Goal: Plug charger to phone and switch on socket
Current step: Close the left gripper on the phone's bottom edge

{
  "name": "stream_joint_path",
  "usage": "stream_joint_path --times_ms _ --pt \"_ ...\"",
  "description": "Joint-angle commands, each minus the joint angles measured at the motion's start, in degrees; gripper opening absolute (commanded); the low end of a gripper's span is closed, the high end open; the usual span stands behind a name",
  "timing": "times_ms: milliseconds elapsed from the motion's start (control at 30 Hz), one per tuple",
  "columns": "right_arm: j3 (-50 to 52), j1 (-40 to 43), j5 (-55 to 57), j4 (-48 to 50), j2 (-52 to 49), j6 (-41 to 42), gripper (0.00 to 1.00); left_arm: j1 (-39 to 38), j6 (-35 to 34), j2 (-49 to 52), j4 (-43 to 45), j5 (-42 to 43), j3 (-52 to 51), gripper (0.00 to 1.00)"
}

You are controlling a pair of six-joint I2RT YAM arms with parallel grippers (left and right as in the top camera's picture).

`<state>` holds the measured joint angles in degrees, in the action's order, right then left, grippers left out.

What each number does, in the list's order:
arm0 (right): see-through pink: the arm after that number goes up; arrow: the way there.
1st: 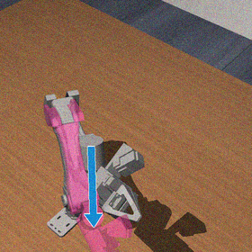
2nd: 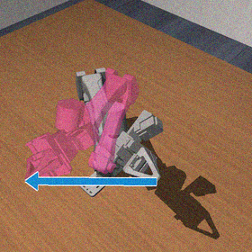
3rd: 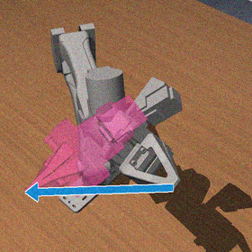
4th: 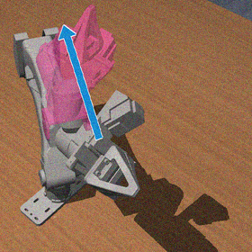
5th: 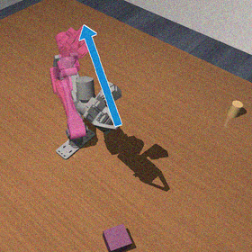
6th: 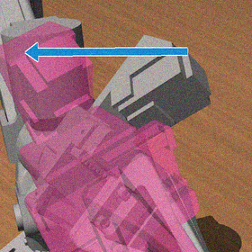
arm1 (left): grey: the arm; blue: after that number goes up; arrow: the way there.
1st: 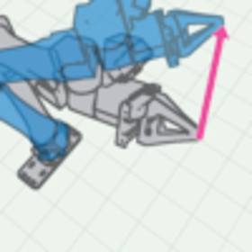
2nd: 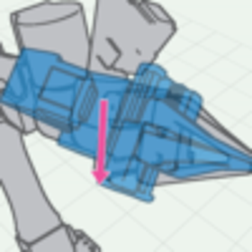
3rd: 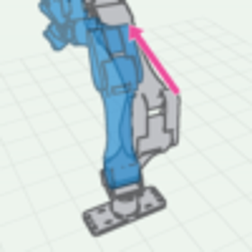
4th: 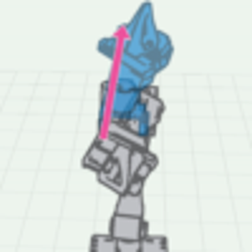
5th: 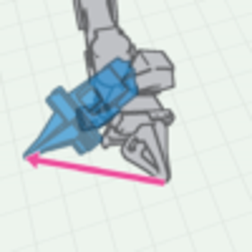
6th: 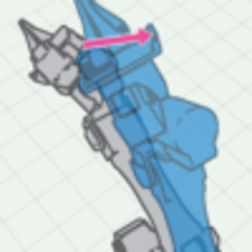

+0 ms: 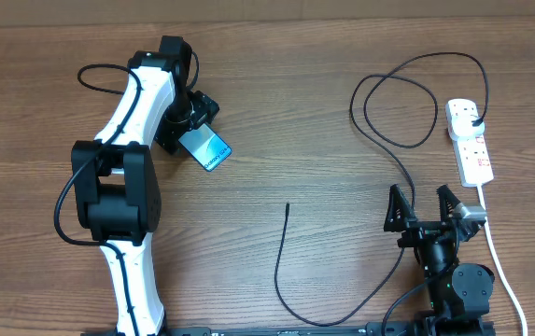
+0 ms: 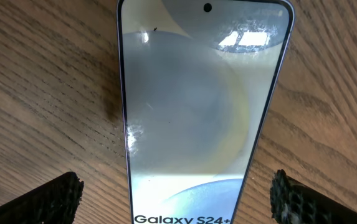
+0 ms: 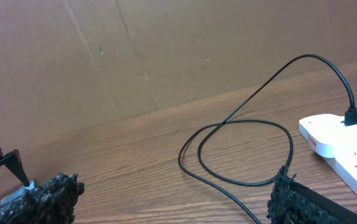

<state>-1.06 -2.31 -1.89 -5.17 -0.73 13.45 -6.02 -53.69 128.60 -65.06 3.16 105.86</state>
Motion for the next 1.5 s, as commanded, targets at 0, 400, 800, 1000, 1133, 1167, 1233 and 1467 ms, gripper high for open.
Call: stream_joint_path --times_ms 0,400,800,1000,1133,1167,1233,1467 --pt "0.59 -0.31 0.76 0.35 0.57 -0.37 1.0 -0.33 -0.79 1.75 -0.13 -0.55 1.05 1.0" --pt "0.59 -0.31 0.76 0.33 0.57 -0.39 1.0 -0.83 -0.74 2.36 0.79 -0.83 1.01 1.0" --pt "0.59 -0.31 0.76 0.35 0.57 -0.37 1.0 -0.87 -0.79 2.36 1.05 -1.68 0.63 1.0" --pt "0.59 -0.31 0.74 0.33 0.57 -0.37 1.0 -1.64 -1.29 2.43 1.81 -2.14 0.24 1.0" --pt "0.59 -0.31 0.76 0.35 0.57 -0.37 1.0 -2.05 -1.86 2.84 2.34 -2.51 0.24 1.0" --pt "0.59 -0.31 0.76 0.33 0.57 -0.37 1.0 -2.05 -1.88 2.95 2.34 -2.51 0.24 1.0" --pt "0.59 -0.31 0.74 0.33 0.57 -0.37 1.0 -2.05 -1.86 3.3 2.32 -2.54 0.24 1.0" --pt "0.59 -0.31 0.76 0.33 0.57 -0.37 1.0 -2.05 -1.84 4.39 2.08 -2.51 0.22 1.0"
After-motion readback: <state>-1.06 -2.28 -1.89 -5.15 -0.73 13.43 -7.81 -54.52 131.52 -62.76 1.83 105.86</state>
